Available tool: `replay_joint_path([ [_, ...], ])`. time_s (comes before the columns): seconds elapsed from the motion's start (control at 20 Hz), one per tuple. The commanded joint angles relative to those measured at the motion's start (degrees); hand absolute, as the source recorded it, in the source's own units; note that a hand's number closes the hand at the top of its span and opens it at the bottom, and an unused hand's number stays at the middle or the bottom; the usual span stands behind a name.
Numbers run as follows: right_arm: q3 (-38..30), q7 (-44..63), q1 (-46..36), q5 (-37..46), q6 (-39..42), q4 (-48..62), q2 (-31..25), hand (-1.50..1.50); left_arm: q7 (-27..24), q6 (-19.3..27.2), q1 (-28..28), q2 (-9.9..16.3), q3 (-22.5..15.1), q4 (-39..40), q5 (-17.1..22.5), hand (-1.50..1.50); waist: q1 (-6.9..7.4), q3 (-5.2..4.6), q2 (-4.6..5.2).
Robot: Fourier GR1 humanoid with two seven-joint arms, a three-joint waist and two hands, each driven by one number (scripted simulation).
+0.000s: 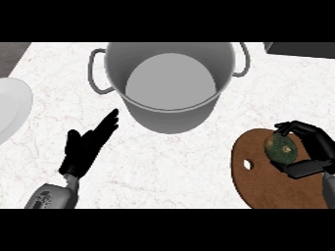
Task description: Pick the squash from the cutting board and place it in the pot
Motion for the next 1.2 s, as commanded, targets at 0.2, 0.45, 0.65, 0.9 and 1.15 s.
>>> replay_joint_path([
  [0.2, 4.83, -6.24, -18.19, 2.31, 16.86, 9.86, -5.02, 1.50, 0.83, -0.68, -3.15, -1.02, -1.70, -0.21, -0.97, 0.00, 3.21, 1.07, 1.45],
  [0.45, 4.69, -14.24, -25.25, 5.00, 19.88, 18.73, -7.50, 1.50, -0.18, -0.22, -2.14, -1.39, -1.46, 0.87, -1.30, 0.00, 1.73, 0.95, 1.36],
  [0.65, 7.80, -19.86, -29.44, 10.38, 14.08, 21.84, -6.01, 1.50, -0.99, -0.12, -2.52, -1.61, -0.81, 3.00, -1.47, 0.00, 0.69, 0.85, 1.17],
  [0.9, 8.76, -26.42, -34.61, 13.58, 10.83, 26.31, -8.21, 1.50, 0.24, -0.89, -1.94, 0.24, 1.31, 1.33, -0.12, 0.00, -0.69, 0.73, 0.51],
  [1.15, 9.64, -27.01, -42.47, 16.27, 5.84, 29.35, -7.27, 1.50, 1.37, -1.92, -1.03, 1.01, 2.83, 1.45, 1.23, 0.00, -1.79, 0.60, -0.07],
])
